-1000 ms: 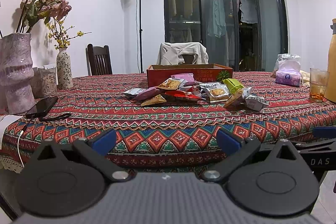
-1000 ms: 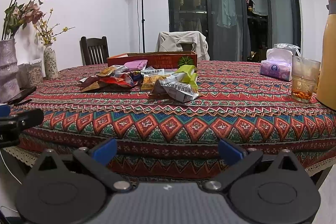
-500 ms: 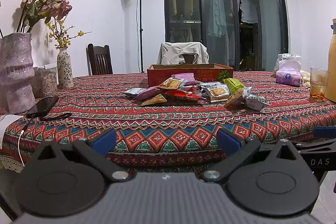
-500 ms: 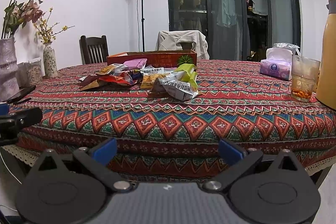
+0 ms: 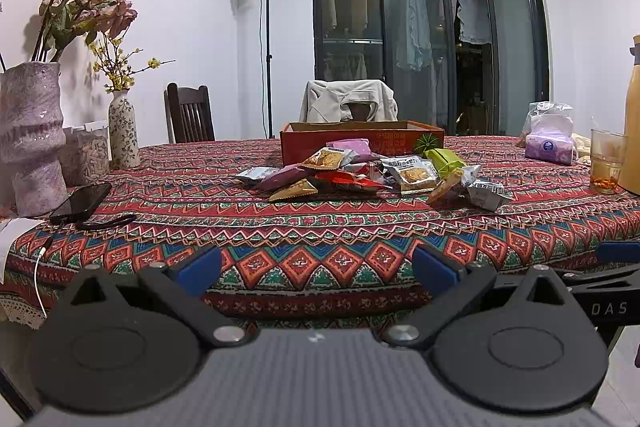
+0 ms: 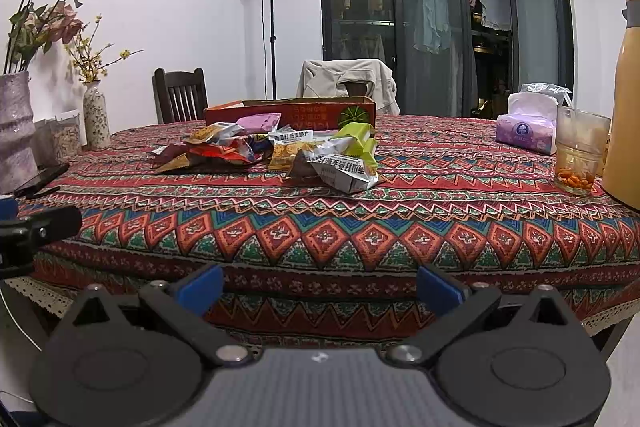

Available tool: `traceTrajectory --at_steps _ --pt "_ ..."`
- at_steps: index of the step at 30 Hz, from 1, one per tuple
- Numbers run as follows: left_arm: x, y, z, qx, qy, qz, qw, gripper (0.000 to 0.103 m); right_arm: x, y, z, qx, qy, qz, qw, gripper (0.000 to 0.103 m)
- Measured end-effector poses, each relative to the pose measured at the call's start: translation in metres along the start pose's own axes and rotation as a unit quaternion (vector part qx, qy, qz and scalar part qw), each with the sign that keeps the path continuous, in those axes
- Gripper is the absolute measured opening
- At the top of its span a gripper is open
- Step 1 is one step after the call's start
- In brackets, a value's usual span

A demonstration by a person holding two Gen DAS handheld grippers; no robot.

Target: Organize snacks

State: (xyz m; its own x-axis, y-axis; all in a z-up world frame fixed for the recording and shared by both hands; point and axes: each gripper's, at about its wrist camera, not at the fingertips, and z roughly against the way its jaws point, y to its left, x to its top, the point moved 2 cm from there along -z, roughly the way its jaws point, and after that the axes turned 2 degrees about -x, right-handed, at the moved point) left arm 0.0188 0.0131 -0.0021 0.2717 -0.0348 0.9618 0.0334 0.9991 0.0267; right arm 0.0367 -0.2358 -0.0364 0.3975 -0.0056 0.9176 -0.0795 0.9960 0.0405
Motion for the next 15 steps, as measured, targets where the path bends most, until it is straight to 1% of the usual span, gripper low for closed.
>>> traceTrajectory --at_steps 15 --pt "0.0011 0.0011 -0.0020 0.000 0.003 0.000 1.0000 0.103 0.0005 0.0002 -0.0009 0.001 0.000 0.001 1.000 0.103"
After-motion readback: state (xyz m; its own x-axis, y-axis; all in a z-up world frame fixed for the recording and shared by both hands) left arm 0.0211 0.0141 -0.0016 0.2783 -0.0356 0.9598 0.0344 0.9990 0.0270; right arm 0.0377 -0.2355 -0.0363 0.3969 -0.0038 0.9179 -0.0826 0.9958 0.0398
